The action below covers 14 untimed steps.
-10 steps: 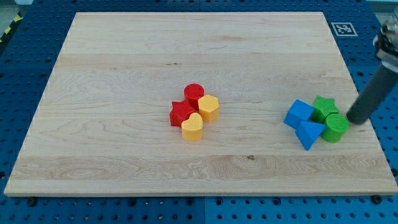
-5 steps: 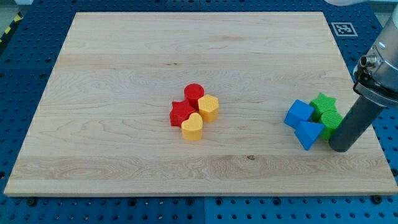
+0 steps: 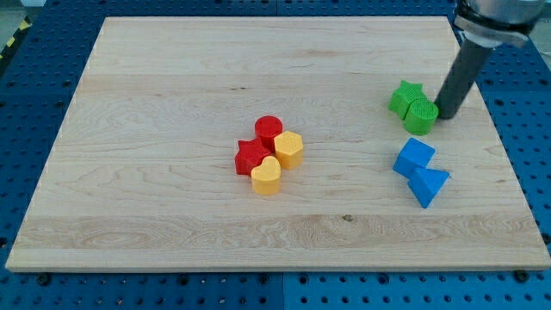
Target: Separate the green blocks on the board
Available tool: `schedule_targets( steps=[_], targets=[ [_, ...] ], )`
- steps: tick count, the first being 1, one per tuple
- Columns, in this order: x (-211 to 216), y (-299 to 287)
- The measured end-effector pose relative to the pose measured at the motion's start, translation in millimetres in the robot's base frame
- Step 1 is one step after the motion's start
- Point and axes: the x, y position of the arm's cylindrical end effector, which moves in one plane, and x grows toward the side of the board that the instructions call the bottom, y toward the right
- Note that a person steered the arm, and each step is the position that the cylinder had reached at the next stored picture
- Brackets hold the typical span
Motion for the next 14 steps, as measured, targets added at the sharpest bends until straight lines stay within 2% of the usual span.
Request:
schedule_targets(
  steps=[1, 2, 4, 6, 8, 10, 11, 12, 14],
  targets=[
    [-35.1, -1.7],
    [-39.8, -3.4],
    [-0.6, -17.3],
    [0.9, -83.0],
    [1.2, -84.5],
    [19.6, -95.8],
    [11.4, -108.9],
    [-12.2, -133.4],
    [-22.7, -207.7]
  ],
)
